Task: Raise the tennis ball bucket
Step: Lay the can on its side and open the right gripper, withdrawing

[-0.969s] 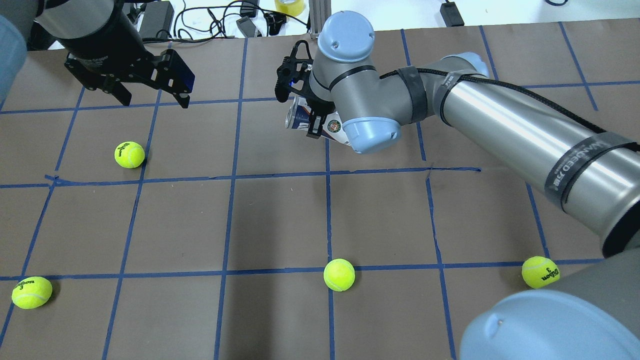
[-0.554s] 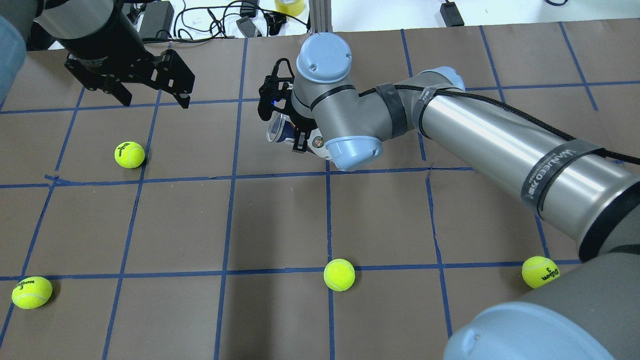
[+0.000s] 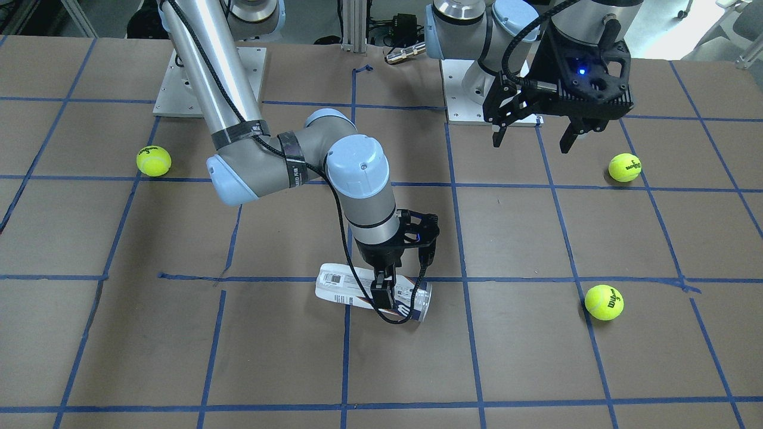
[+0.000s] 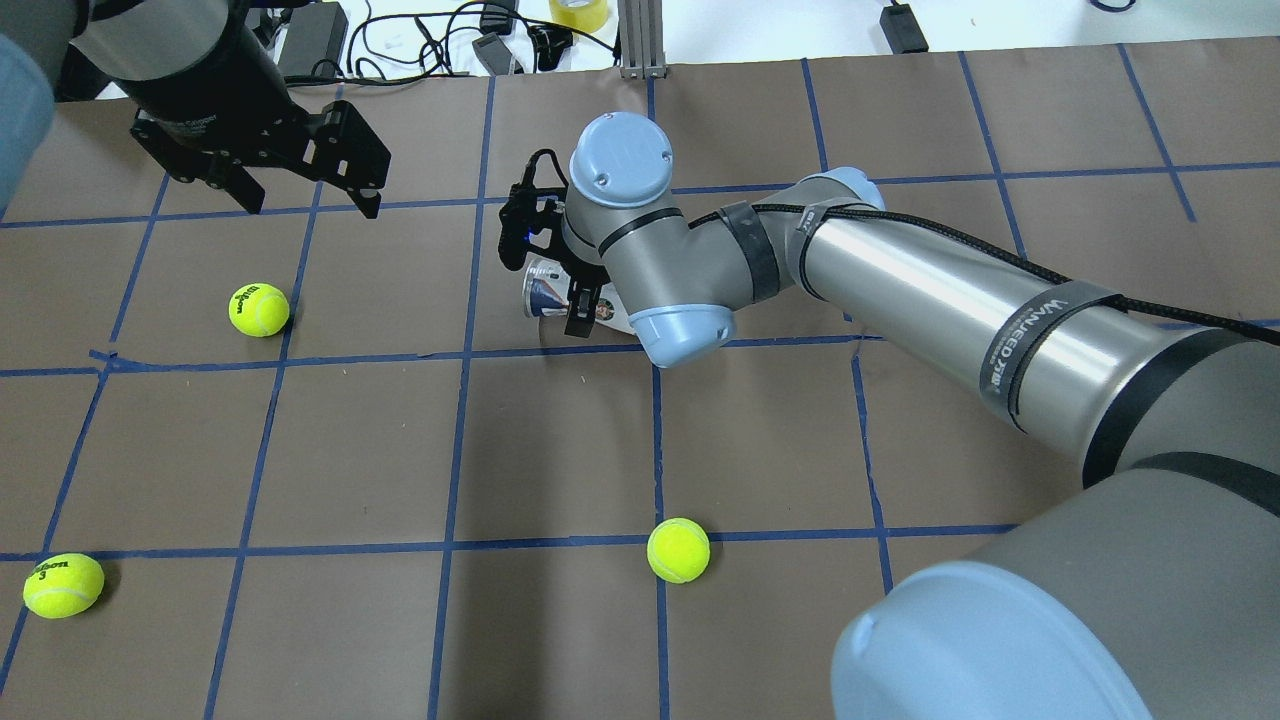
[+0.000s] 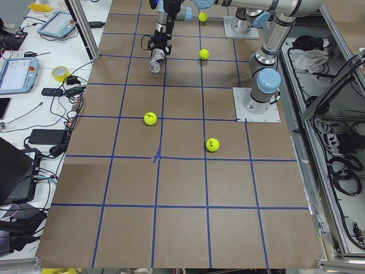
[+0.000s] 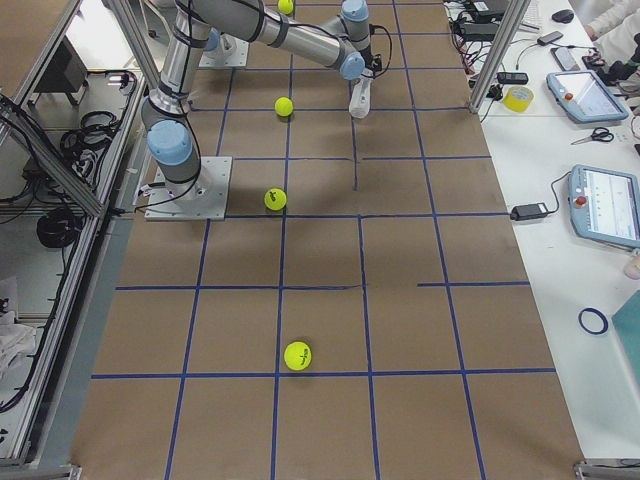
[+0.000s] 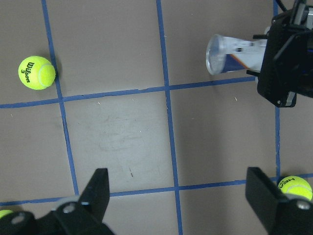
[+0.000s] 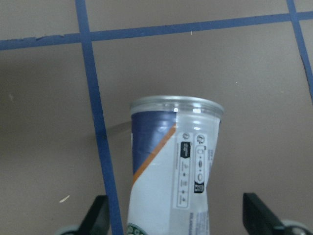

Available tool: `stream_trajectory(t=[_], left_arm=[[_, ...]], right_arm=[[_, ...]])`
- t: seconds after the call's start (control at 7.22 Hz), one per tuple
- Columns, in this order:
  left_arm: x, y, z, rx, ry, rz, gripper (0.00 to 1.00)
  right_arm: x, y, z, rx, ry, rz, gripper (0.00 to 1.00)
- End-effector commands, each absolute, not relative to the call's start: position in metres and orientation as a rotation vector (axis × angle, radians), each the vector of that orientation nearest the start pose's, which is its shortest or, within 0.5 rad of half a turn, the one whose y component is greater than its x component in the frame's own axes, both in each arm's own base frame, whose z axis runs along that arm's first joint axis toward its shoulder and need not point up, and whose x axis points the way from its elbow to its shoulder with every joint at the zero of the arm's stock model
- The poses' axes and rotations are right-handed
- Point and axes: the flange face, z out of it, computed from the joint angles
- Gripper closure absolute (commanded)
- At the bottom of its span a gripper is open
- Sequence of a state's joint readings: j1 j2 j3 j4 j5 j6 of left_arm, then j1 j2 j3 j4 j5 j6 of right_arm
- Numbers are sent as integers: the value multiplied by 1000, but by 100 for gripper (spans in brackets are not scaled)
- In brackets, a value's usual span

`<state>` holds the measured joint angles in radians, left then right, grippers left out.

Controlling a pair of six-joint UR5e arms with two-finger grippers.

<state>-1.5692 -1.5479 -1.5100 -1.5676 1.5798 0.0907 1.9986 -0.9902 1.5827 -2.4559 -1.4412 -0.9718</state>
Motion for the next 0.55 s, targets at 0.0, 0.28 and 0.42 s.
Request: stream_trajectory(t=[0.0,0.28,0.42], left_arm=[[-132,-489,529,139,3124,-134,0],[-132,-489,530,139,3124,-136,0],[-132,-489,529,139,3124,-134,0]], right_arm=[[414,-561,238,-1988,2325,-495,0],[415,-558,244,-1958,2295,-484,0],[406,-563,251,-1923,2299,-491,0]])
